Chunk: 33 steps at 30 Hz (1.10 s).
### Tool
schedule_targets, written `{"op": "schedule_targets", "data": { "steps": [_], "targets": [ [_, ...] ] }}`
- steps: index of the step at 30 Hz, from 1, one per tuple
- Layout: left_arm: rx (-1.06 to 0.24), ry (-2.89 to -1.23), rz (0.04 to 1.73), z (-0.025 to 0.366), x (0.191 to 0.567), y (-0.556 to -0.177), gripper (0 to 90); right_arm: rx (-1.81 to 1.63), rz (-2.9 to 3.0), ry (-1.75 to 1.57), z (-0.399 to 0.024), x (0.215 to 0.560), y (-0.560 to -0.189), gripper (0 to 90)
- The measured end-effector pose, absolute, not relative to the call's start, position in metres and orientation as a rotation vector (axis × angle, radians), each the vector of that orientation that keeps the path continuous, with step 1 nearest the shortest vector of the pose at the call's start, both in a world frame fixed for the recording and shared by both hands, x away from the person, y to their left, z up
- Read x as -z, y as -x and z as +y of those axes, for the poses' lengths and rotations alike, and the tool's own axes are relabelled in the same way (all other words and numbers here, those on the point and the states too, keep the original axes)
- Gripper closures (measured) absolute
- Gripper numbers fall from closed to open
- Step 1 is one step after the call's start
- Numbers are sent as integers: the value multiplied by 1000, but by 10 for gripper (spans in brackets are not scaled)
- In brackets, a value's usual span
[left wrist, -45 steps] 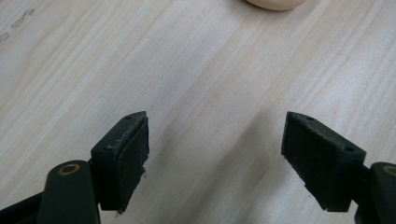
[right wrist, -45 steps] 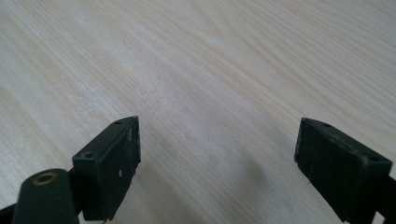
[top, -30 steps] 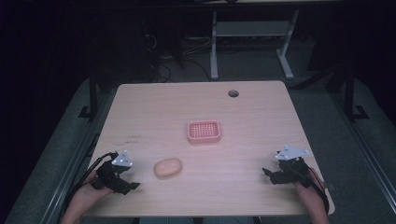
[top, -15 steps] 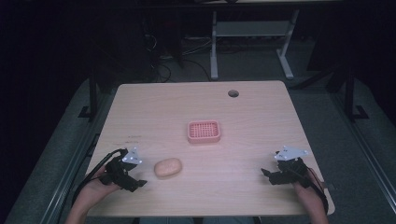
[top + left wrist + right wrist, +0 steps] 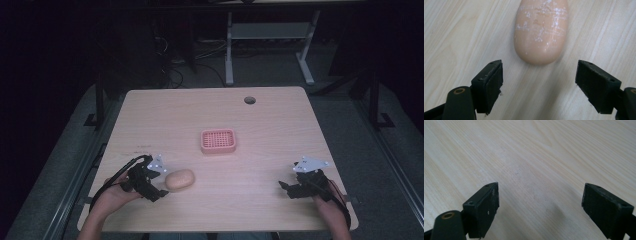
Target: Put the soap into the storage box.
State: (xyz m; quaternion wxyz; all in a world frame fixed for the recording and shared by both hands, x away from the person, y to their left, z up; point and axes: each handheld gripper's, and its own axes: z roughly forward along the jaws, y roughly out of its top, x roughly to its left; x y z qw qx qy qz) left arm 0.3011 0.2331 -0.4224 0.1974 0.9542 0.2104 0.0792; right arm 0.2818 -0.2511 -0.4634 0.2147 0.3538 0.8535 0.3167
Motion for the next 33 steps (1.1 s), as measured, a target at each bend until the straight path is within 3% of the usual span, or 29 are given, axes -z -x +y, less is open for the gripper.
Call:
{"op": "schedule_targets", "data": {
  "steps": [33],
  "targets": [
    [-143, -2745, 509, 188, 427, -328, 221, -859, 2383, -939, -251, 463, -282, 138]
  ]
}}
